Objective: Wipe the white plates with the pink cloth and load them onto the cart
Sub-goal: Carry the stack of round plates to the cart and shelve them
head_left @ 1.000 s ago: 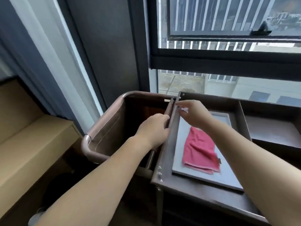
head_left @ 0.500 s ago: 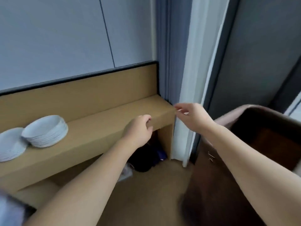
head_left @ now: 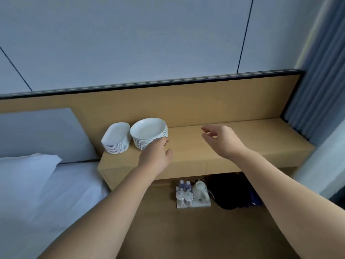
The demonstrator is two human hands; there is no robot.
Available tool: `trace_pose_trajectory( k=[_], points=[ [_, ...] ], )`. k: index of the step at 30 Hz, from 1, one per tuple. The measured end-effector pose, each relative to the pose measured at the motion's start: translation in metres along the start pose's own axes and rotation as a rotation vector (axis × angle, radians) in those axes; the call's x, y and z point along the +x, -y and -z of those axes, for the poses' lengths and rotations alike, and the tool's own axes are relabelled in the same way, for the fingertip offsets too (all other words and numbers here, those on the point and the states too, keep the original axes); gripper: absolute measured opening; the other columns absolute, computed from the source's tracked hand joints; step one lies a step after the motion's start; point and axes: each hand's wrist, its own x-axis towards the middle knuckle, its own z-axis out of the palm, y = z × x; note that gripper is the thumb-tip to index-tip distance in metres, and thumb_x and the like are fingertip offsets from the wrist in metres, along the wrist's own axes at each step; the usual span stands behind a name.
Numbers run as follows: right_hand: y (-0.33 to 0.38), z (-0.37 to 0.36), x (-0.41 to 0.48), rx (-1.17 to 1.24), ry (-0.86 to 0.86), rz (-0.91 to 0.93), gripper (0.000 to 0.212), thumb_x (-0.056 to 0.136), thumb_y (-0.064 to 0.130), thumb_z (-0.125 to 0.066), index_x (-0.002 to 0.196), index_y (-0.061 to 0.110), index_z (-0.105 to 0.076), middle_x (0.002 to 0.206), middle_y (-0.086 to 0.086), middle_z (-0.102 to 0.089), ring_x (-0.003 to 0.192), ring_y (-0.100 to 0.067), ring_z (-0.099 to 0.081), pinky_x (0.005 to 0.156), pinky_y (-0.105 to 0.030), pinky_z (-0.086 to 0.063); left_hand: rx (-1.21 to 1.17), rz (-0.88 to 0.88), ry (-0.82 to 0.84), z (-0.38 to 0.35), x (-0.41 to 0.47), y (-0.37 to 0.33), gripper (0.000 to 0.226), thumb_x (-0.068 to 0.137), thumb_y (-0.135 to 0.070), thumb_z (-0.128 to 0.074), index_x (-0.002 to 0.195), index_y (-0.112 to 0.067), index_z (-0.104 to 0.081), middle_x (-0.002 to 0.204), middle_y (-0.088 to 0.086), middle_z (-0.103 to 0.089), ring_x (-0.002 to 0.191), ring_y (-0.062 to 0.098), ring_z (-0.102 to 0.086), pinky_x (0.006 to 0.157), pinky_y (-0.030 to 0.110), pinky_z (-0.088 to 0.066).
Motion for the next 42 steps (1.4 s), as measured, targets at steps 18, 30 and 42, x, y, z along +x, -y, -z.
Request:
trace_pose_trajectory(
  k=[18, 30, 42],
  points=[
    [-0.059, -0.225, 0.286, 0.007, 0.471, -0.131, 0.080, 0.097, 0.056, -0.038, 0.154, 0.009, -0.008, 0.155, -0.013, -0.029, 0.137, -0.030, -0.036, 0.101, -0.037, -0.035, -0.351, 0.706, -0.228, -0.104, 0.196, 0.157, 0.075, 0.094, -0.056, -0.043, 0.150, -0.013, -0.018, 0.145, 0.002, -0.041, 0.125, 0.025, -0.049, 0.097, 0.037, -0.047],
    [-0.101, -0.293, 0.370, 0.454, 0.680, -0.295, 0.044, 0.085, 0.053, -0.057, 0.126, 0.042, -0.046, 0.112, 0.015, -0.063, 0.105, -0.017, -0.063, 0.091, -0.051, -0.053, -0.717, 0.861, -0.293, -0.141, 0.231, 0.190, 0.075, 0.092, -0.043, -0.053, 0.151, -0.039, -0.008, 0.126, -0.013, -0.050, 0.110, 0.013, -0.048, 0.090, 0.031, -0.041],
    [-0.102, -0.299, 0.370, 0.572, 0.628, -0.316, 0.044, 0.096, 0.030, -0.052, 0.139, 0.029, -0.043, 0.122, 0.003, -0.060, 0.110, -0.021, -0.059, 0.098, -0.047, -0.049, -0.758, 0.886, -0.340, -0.136, 0.239, 0.182, 0.072, 0.086, -0.011, -0.051, 0.149, -0.034, -0.023, 0.122, -0.015, -0.050, 0.116, 0.015, -0.047, 0.088, 0.031, -0.041]
  ],
)
